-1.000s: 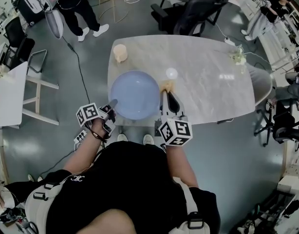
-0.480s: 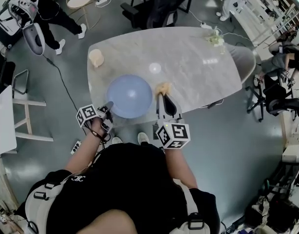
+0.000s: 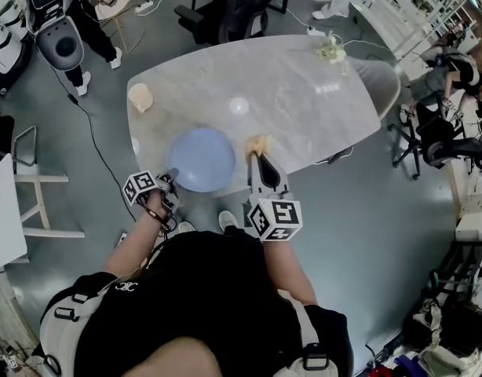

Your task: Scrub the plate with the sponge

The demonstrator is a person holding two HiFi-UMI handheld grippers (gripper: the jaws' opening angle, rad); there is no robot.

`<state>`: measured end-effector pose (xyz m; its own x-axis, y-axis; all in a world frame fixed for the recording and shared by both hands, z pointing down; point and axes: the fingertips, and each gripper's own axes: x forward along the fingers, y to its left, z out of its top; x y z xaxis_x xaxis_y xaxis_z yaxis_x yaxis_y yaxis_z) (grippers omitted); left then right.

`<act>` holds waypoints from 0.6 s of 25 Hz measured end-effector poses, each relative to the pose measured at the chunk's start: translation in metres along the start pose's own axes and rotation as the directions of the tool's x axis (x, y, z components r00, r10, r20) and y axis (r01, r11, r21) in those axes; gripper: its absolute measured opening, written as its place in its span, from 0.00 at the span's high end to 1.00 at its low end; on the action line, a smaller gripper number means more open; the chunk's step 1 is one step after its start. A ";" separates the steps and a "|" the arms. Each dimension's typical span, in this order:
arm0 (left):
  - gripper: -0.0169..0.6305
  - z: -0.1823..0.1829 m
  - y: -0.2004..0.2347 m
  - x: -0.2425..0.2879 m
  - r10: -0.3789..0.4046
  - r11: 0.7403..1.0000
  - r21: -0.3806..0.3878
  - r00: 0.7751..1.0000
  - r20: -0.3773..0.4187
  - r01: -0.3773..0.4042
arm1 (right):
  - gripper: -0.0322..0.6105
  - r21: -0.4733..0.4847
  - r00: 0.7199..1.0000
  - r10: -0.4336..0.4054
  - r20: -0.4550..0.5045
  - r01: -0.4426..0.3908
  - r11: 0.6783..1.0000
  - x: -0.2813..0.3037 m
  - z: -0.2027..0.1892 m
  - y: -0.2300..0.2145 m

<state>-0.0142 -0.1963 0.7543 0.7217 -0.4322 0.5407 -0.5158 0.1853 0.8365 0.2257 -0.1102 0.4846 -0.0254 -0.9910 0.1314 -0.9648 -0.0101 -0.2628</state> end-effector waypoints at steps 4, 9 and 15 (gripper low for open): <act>0.85 0.000 0.008 0.002 0.015 1.000 -0.024 1.000 -0.006 -0.015 | 0.90 -0.001 1.000 0.003 -0.017 -0.003 1.000 0.003 -0.004 0.002; 0.85 0.001 0.026 0.005 0.108 0.994 0.015 0.994 -0.025 -0.107 | 0.90 -0.007 0.999 0.033 -0.021 -0.033 0.999 0.009 -0.007 0.010; 0.84 0.010 0.046 -0.010 0.242 0.964 0.111 0.970 0.002 -0.240 | 0.90 0.008 0.999 0.046 -0.018 -0.046 0.999 0.012 -0.007 0.016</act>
<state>-0.0498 -0.1926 0.7861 0.5749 -0.3761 0.7266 -0.7220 0.1846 0.6668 0.2084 -0.1214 0.4891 -0.0743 -0.9879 0.1361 -0.9604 0.0341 -0.2767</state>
